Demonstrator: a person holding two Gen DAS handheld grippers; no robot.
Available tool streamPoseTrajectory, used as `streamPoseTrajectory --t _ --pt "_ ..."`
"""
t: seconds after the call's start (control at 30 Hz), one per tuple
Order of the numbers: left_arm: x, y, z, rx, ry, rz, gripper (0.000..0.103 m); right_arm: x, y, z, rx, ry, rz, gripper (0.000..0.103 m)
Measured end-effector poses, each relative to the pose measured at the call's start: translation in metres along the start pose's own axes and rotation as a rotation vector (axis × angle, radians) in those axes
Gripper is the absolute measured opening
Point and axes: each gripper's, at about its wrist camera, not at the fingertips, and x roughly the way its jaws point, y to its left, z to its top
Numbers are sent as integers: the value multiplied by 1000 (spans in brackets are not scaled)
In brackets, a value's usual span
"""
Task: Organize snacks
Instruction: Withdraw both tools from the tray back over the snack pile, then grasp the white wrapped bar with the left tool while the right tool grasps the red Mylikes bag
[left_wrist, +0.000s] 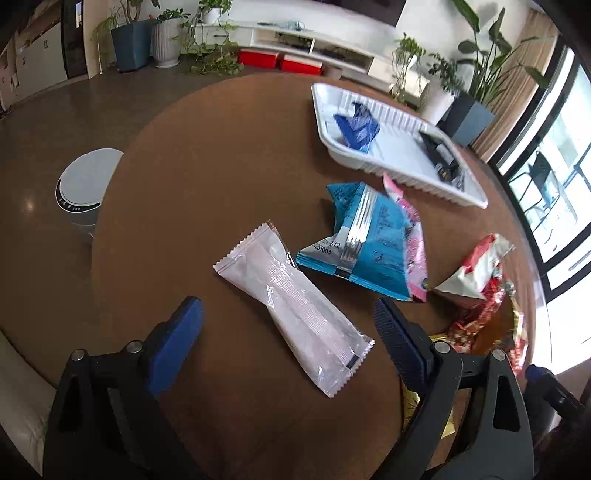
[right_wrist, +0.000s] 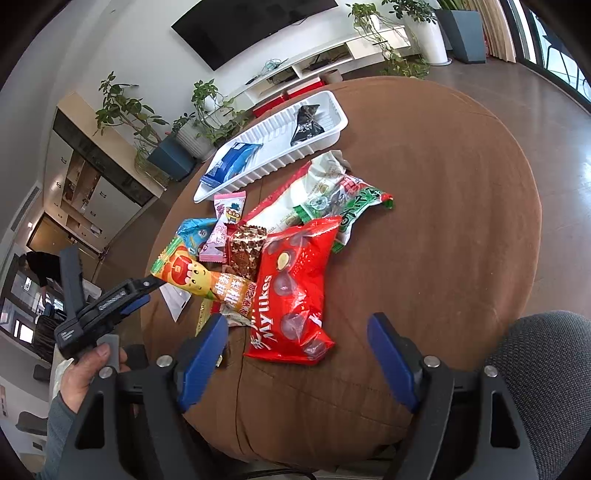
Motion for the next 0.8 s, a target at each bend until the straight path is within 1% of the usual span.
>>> streamPoseTrajectory --t 0.07,0.13,0.23,0.3,0.33,0.5,0.57,0.63,0.67,0.8 --pt "11 -1 3 9 29 8 92 -1 0 0 -2 -4 -1 81" --pt "19 -2 6 16 44 -1 84 -3 1 0 -9 -9 -1 81" --pt "24 -4 9 62 41 15 79 -4 1 0 -20 -16 -13 81" --pt "26 -4 13 82 46 15 70 -4 2 0 -24 -16 -15 81" --pt "28 -3 15 94 50 12 68 -4 2 0 -24 -16 -16 81" --pt "29 -8 16 172 63 15 51 -5 3 -1 -39 -23 -34 81" --pt "31 -15 16 231 72 29 51 -6 5 -1 -48 -25 -41 81" --pt "35 -23 15 297 79 59 51 -7 6 -1 -59 -31 -51 81" --pt "35 -24 15 307 79 60 51 -7 7 -1 -66 -36 -59 81" --pt "41 -23 22 298 80 58 53 -7 11 -1 -94 -44 -83 81"
